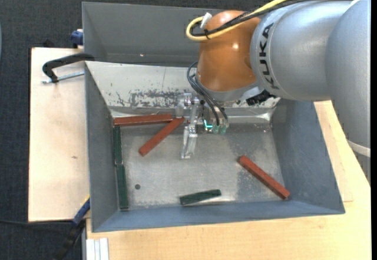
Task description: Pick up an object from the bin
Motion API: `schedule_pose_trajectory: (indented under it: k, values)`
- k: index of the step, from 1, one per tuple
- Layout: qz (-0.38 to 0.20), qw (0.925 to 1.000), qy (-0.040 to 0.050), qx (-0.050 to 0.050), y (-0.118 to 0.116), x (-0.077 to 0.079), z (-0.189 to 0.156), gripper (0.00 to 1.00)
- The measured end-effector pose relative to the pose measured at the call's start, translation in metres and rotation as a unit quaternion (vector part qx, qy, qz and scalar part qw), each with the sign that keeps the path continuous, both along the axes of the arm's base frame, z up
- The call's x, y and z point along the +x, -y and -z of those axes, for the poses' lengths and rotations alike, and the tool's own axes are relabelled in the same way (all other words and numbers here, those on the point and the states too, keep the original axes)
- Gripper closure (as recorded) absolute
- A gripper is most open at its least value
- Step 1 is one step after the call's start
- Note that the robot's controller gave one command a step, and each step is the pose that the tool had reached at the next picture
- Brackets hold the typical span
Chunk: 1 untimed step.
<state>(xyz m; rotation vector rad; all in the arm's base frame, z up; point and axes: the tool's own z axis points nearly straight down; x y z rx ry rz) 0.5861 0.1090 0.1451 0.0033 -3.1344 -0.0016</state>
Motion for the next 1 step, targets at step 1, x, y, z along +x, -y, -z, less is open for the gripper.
schedule_pose_trajectory:
  k: [1]
  values:
    - [0.001, 1.0, 0.004, 0.0, 0.0004, 0.0021, -0.0043, 0.0]
